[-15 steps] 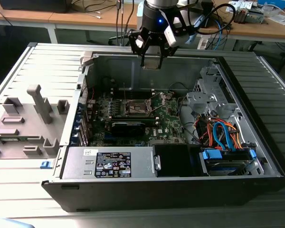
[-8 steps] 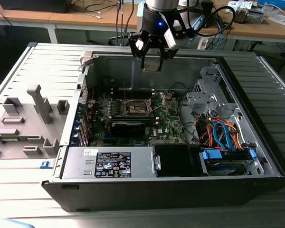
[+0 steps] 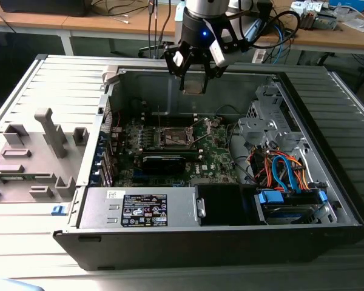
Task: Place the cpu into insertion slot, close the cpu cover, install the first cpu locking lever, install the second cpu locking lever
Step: 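Place the cpu into insertion slot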
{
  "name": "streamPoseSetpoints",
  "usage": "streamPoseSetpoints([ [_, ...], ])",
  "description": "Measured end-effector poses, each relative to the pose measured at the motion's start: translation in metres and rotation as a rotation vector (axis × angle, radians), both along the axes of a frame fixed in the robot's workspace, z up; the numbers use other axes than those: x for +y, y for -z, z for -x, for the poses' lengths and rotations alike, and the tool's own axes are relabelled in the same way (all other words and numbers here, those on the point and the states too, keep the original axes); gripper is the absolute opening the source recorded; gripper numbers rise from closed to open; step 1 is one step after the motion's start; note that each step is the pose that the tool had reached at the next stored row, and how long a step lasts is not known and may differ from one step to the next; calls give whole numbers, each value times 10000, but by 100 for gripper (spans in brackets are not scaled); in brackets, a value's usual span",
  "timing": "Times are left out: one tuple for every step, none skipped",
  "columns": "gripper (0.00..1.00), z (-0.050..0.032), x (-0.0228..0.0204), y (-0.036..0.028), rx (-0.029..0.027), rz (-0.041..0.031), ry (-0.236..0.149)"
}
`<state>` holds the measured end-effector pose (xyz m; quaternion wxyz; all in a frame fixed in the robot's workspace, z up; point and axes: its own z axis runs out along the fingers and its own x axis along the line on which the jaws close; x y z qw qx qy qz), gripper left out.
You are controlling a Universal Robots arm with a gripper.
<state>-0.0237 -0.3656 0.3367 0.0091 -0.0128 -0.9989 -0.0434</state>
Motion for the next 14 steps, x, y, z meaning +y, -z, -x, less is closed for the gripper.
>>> streamPoseSetpoints([
  [55,0,-12,13,-1,54,1],
  [55,0,-12,14,0,55,1],
  [55,0,-13,14,0,57,0],
  [55,0,-13,14,0,58,0],
  [55,0,-14,15,0,59,0],
  [55,0,-16,19,0,86,0],
  [55,0,-21,29,-1,107,0],
  [55,0,-21,30,-1,110,-1],
  [55,0,-21,30,-1,113,-1],
  [55,0,-21,31,-1,119,-1],
  [55,0,-21,33,0,124,0],
  [55,0,-21,33,0,129,0],
  [55,0,-21,34,-1,133,0],
  [55,0,-21,35,0,137,0],
])
